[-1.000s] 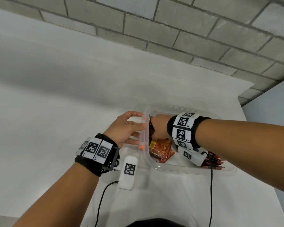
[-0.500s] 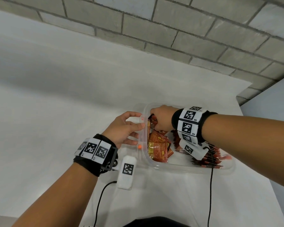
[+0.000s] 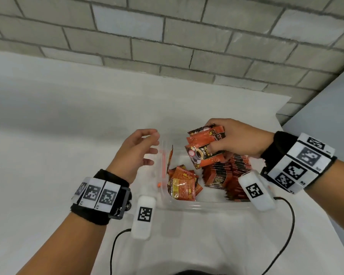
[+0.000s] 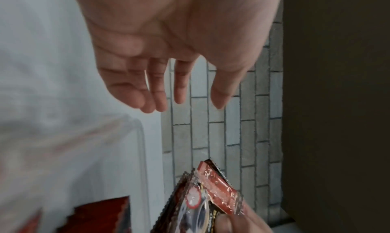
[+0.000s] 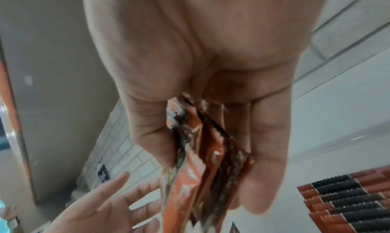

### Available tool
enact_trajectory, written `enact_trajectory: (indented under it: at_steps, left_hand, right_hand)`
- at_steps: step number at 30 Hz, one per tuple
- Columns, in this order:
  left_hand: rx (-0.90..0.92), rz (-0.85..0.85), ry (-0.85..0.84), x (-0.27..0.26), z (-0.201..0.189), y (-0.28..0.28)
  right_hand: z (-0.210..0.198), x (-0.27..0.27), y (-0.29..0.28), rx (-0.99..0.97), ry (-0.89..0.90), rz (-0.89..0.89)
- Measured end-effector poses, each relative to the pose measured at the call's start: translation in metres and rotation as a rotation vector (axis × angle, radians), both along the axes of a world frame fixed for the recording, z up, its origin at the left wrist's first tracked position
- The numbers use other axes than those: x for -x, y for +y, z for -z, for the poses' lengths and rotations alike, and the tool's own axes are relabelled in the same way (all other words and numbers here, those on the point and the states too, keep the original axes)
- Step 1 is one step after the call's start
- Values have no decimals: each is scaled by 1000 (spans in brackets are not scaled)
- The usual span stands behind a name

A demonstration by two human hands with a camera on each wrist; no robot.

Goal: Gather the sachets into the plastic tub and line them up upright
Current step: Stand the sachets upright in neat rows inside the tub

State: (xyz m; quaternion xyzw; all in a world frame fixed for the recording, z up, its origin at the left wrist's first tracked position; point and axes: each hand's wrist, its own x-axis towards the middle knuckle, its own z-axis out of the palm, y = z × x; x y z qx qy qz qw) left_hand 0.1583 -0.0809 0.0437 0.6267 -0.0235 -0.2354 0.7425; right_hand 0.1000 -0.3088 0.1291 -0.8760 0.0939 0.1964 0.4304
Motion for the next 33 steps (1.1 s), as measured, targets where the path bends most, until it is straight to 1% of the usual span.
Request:
enact_trajectory:
  at_steps: [2,5,7,9,11,12,14,16,18,20,21,23,25,30,33]
  left_hand:
    - [73,57,-27,6,-17,-10]
    - [120,175,-43,15,-30,-33]
    - [153,292,23,22,-32,-49]
    - [195,454,120,30,-32,-64]
    - [226,603,181,39,-31,-75]
    - [238,647,213,43,-31,-79]
    - [269,677,272,51,-32,-86]
    - [284,647,277,55,-30,-92]
    - [298,578,258,56,-29,-96]
    - [330,499,251,56,-25,-97]
    - [352,454,255,56,-23,-96]
    - [387,365,272,55,-19,-94]
    - [394,298,277,56,-15,-94]
    - [374,220,269,63,-10,-97]
    - [411,215,273,66,-8,-98]
  right_hand:
    - [-3,9,-9,-64,-26,-17]
    - [-8,20,-17,-103,-67,-70]
    - [-10,25,-19,-115,-105,-83]
    - [-11,30,-19,-147,-145,-89]
    - [-11,35,-20,-139,-177,-110]
    - [-12,38,-21,-118,-189,-128]
    - [-13,42,-23,-86,-213,-151]
    - [-10,47,-23,-90,-248,-132]
    - [-4,51,-23,-19,-334,-87]
    - [4,56,-26,79,-440,15]
    - [7,58,-27,80,-473,95]
    - [15,62,-29,4,-488,264]
    - [24,65,-27,-81,-447,358]
    - [45,67,-16,-239,-364,388]
    - [48,68,-11,-310,-383,392]
